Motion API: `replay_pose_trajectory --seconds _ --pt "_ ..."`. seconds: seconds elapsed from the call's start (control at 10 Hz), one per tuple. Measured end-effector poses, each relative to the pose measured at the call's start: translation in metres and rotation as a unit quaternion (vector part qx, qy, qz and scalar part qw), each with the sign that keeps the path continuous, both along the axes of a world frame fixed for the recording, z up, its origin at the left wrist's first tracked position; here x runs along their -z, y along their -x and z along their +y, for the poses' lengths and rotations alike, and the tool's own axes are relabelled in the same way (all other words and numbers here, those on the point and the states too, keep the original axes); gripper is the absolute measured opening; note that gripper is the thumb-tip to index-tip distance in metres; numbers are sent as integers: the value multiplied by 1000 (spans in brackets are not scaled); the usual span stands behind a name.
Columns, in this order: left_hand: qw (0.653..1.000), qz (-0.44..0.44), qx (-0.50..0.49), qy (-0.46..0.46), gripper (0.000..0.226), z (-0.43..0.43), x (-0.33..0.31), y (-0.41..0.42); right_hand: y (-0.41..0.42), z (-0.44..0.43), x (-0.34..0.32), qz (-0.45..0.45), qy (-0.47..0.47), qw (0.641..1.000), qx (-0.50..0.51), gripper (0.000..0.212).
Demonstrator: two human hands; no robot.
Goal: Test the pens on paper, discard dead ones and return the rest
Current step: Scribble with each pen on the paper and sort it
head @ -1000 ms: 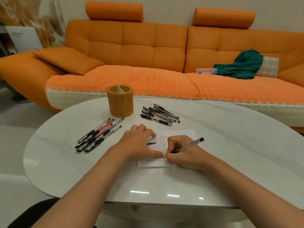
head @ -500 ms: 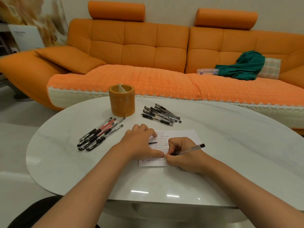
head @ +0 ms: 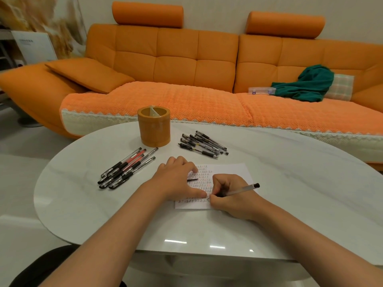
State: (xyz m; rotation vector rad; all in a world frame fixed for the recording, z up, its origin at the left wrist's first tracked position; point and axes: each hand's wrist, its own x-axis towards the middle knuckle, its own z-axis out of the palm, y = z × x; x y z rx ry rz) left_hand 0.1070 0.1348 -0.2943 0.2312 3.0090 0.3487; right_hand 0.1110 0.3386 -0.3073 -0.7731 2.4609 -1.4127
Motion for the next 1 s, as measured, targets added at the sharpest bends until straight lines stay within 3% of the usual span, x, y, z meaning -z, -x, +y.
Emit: replay_pose_trajectory --seconds 1.0 --pt "1000 0 -3 -9 85 0 1 0 1 1 -1 -41 14 999 -18 18"
